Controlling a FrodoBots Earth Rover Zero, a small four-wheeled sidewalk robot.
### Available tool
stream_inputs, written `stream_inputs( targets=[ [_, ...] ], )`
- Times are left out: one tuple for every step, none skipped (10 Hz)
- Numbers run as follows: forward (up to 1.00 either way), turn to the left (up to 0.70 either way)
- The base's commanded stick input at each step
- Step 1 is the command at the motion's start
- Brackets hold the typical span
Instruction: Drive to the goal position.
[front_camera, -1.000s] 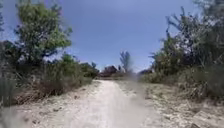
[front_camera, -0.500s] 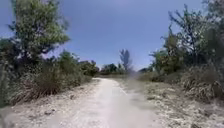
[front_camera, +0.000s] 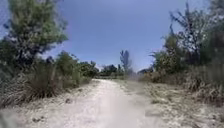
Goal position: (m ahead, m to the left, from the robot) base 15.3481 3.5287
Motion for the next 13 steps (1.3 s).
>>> stream_inputs(
  targets=[
    [0.45, 0.00],
    [0.45, 0.00],
    [0.45, 0.00],
    [0.45, 0.00],
    [0.45, 0.00],
    [0.45, 0.00],
    [0.45, 0.00],
    [0.45, 0.00],
    [0.45, 0.00],
    [0.45, 0.00],
    [0.45, 0.00],
    [0.45, 0.00],
    [0.45, 0.00]
  ],
)
